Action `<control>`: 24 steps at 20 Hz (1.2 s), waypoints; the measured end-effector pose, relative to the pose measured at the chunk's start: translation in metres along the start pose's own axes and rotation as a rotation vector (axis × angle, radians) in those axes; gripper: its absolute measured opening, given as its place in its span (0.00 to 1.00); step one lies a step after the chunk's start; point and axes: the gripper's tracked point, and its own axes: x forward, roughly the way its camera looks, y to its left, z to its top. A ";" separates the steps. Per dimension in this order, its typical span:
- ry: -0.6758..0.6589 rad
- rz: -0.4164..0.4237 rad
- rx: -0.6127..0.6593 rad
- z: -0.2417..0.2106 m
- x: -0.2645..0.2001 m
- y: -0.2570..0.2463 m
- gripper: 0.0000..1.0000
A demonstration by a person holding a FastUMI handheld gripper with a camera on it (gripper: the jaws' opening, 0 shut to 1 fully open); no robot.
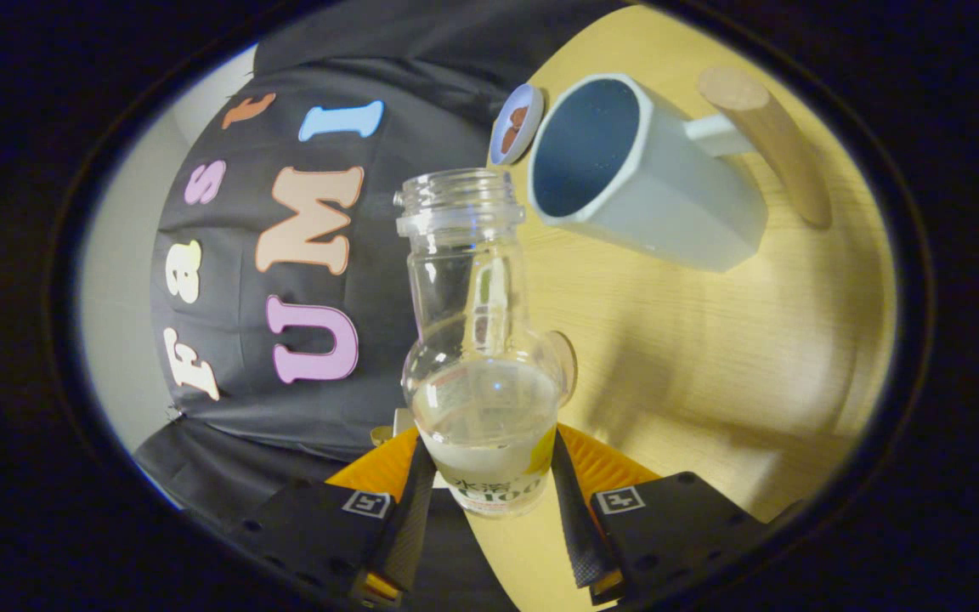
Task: Take the bottle from table, then pour the juice into the cup, finally place the bottle on the coaster
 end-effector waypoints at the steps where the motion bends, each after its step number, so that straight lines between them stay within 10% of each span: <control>1: 0.010 -0.002 0.014 -0.002 0.002 0.001 0.72; 24: 0.022 0.038 0.319 0.017 -0.002 0.034 0.72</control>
